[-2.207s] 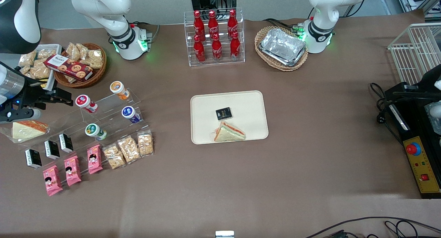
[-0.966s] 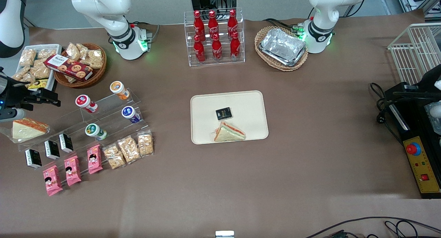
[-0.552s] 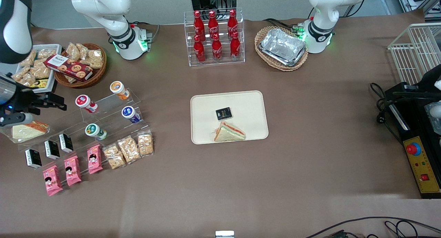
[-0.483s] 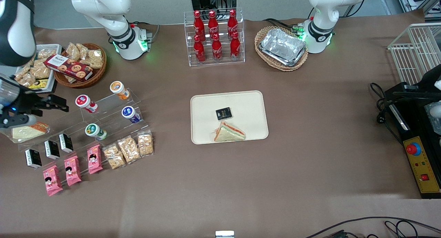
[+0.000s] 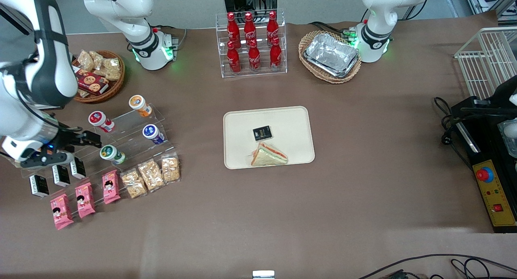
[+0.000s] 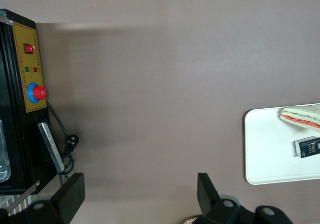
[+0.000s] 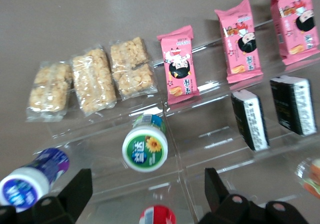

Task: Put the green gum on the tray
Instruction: 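Lower the open right gripper over the green-lidded gum bottle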

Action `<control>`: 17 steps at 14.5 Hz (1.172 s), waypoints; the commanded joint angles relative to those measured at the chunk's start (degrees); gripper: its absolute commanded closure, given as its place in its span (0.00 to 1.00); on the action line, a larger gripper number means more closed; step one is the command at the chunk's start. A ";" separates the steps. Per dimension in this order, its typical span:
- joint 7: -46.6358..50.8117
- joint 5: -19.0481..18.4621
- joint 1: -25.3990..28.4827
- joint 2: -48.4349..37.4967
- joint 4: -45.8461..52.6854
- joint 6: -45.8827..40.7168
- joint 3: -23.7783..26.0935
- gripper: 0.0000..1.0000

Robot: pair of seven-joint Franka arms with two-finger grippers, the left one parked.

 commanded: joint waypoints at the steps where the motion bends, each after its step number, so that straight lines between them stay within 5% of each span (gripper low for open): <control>1: -0.22 1.13 -0.12 1.22 -4.81 7.66 -0.05 0.00; 13: -0.22 2.98 0.32 2.98 -11.06 15.06 0.04 0.00; 17: -0.13 2.98 1.20 3.15 -12.02 16.81 0.04 0.17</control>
